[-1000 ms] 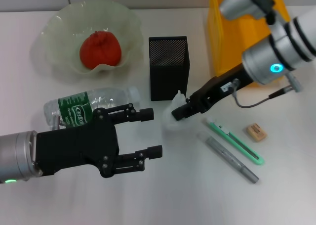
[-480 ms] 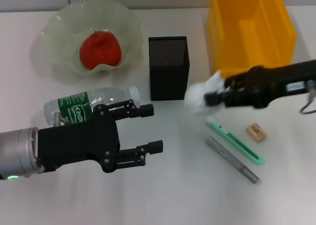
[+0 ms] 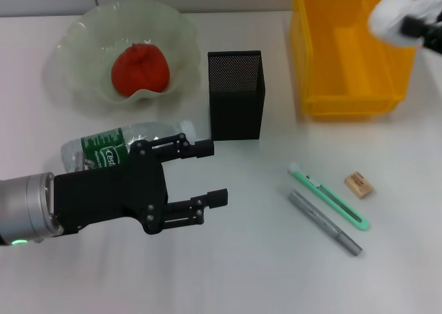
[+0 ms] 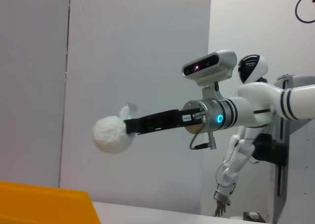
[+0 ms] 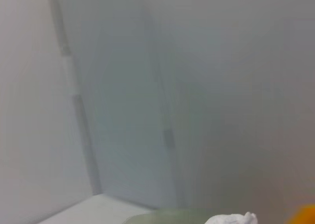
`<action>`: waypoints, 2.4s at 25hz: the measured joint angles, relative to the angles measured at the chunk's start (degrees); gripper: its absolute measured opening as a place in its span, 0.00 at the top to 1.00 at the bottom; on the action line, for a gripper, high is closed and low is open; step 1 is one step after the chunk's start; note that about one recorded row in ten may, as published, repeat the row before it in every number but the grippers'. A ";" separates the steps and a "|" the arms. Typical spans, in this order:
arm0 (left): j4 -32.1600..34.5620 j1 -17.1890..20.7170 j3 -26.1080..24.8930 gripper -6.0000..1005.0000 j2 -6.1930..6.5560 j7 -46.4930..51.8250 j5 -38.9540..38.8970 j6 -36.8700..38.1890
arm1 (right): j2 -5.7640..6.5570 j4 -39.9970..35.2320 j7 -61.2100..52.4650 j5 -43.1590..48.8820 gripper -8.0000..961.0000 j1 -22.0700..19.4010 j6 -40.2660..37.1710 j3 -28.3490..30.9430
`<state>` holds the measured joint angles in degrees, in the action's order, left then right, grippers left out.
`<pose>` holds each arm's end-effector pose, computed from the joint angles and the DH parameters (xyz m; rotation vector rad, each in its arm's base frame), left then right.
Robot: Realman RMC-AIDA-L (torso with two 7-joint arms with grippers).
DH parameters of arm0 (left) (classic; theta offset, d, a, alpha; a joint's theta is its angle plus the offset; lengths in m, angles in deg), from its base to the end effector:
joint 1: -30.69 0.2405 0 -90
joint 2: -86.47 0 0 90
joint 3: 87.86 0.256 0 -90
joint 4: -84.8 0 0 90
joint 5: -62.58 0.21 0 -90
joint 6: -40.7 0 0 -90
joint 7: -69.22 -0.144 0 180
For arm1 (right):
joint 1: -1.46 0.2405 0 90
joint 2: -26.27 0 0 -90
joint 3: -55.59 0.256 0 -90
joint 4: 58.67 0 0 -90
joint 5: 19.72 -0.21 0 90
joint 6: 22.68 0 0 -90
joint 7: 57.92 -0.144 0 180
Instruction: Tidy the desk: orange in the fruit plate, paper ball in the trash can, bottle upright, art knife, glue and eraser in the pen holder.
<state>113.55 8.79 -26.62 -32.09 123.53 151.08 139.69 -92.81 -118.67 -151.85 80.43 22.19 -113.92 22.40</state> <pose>-0.2497 0.2624 -0.0296 -2.7649 -0.1956 -1.1157 0.2656 0.3248 0.1091 -2.3193 0.6476 0.8922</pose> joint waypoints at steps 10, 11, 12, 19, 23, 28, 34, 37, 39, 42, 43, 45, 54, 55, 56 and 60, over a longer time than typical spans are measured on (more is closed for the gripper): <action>-0.77 -1.26 -0.08 0.29 -0.01 -0.01 0.00 -0.97 | 0.07 4.93 5.08 0.39 0.63 3.14 16.46 -0.89; -0.88 -1.35 -0.08 0.29 -0.03 -0.02 0.01 -1.04 | 0.02 5.91 5.68 0.76 0.62 3.95 17.67 -1.10; -1.03 -1.52 -0.07 0.29 -0.08 -0.04 0.01 -1.20 | -0.02 7.85 7.10 1.73 0.62 5.48 20.71 -2.10; -1.14 -1.62 -0.07 0.29 -0.10 -0.07 -0.01 -1.37 | 0.05 10.76 8.54 5.87 0.58 8.58 29.75 -8.33; -1.18 -1.53 -0.08 0.29 -0.09 -0.13 -0.03 -1.66 | -0.13 11.01 9.27 7.49 0.56 9.19 34.37 -14.38; -1.24 -1.52 -0.08 0.29 -0.09 -0.16 -0.07 -1.93 | -0.20 11.04 9.38 7.45 0.41 9.15 35.28 -15.35; -1.24 -1.53 -0.07 0.29 -0.09 -0.18 -0.09 -2.18 | -0.30 10.17 9.39 6.73 0.32 8.72 35.09 -15.33; -1.24 -1.55 -0.08 0.29 -0.09 -0.18 -0.09 -2.18 | -0.36 7.16 9.13 3.43 0.32 6.66 31.06 -15.31; -1.24 -1.56 -0.08 0.29 -0.09 -0.18 -0.09 -2.18 | -0.37 6.08 8.99 2.49 0.32 5.88 29.56 -15.32; -1.24 -1.56 -0.08 0.29 -0.09 -0.18 -0.09 -2.18 | -0.39 1.64 8.61 -2.65 0.32 2.17 22.06 -15.32; -1.24 -1.56 -0.08 0.29 -0.09 -0.18 -0.09 -2.18 | -0.39 1.64 8.61 -2.65 0.32 2.17 22.06 -15.32; -1.24 -1.57 -0.07 0.29 -0.09 -0.18 -0.09 -2.18 | -0.35 -0.45 8.55 -4.85 0.32 0.28 17.88 -15.04; -1.24 -1.65 -0.07 0.29 -0.09 -0.18 -0.35 -2.02 | -0.30 -0.34 6.35 -5.78 0.32 -3.37 -0.04 -11.87; -1.24 -1.65 -0.07 0.29 -0.09 -0.18 -0.35 -2.02 | -0.26 0.31 6.45 -5.72 0.32 -3.62 -1.71 -11.61; -1.24 -1.62 -0.07 0.29 -0.09 -0.18 -0.44 -1.91 | -0.25 0.95 6.68 -5.51 0.32 -3.85 -2.98 -11.51; -1.23 -1.61 -0.08 0.29 -0.09 -0.18 -0.46 -1.83 | -0.04 4.40 10.92 -2.47 0.32 -4.07 -9.52 -11.66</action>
<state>112.31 7.18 -26.70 -32.18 123.36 150.62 137.87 -92.85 -114.27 -140.94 77.96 18.11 -123.43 10.74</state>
